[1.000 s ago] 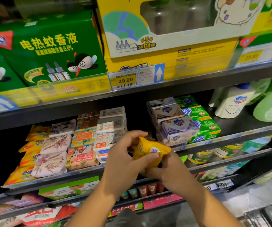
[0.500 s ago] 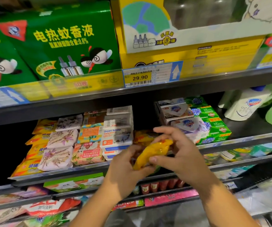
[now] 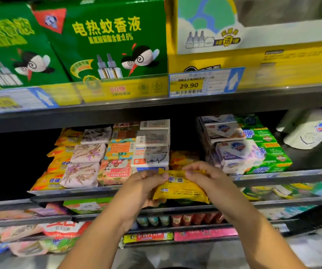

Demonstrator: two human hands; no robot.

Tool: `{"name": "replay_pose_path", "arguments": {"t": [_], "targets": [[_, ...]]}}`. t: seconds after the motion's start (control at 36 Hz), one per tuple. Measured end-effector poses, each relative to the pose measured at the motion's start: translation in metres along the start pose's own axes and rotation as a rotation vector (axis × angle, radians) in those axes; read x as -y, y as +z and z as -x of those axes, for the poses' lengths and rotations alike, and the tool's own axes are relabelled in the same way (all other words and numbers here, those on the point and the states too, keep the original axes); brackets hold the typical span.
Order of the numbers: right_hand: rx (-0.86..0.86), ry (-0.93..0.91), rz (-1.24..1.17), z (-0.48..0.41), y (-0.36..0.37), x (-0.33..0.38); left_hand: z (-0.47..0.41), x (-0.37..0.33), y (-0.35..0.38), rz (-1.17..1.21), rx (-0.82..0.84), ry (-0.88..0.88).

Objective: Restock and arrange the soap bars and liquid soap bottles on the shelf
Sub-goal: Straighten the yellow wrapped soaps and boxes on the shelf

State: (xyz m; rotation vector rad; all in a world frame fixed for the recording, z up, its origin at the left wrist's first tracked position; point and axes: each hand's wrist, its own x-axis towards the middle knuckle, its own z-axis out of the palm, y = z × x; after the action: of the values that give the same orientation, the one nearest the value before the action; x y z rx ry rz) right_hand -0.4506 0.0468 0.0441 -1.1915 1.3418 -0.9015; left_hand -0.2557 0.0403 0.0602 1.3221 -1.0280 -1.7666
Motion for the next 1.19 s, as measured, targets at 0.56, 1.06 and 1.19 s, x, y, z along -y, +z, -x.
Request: {"name": "replay_pose_path", "arguments": {"t": [0.56,1.06,1.19], "targets": [[0.284,-0.177,0.088,-0.016,0.017,0.03,0.022,-0.008,-0.049,-0.357,-0.13,0.744],[-0.007,-0.308,0.835,-0.068,0.158,0.084,0.019,0.008,-0.234,-0.975,-0.523,0.567],[-0.033,-0.317,0.823,-0.094,0.213,0.093,0.008,0.035,-0.3,-1.275,-0.565,0.384]]}}
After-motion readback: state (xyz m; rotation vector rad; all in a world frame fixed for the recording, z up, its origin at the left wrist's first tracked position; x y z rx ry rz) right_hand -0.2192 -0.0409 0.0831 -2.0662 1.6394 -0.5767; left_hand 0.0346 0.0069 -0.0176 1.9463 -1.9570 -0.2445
